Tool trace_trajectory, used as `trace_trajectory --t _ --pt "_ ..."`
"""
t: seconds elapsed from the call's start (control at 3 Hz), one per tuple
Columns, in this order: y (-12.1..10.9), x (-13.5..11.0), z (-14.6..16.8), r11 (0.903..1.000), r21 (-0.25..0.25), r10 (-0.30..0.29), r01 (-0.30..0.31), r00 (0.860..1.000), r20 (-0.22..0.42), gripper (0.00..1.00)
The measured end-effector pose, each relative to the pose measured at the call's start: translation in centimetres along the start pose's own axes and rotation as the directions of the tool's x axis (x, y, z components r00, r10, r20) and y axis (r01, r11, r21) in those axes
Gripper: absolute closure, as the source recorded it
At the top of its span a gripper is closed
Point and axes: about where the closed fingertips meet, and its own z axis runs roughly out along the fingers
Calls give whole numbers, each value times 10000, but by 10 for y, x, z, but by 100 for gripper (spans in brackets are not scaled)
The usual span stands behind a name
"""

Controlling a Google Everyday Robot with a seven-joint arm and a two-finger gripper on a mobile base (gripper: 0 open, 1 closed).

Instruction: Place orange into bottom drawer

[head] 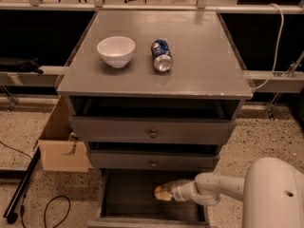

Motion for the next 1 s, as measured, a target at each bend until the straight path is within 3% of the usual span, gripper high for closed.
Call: trace_trajectory --t 1.0 --pt "-30 47 45 9979 -46 642 -651 9917 -1114 100"
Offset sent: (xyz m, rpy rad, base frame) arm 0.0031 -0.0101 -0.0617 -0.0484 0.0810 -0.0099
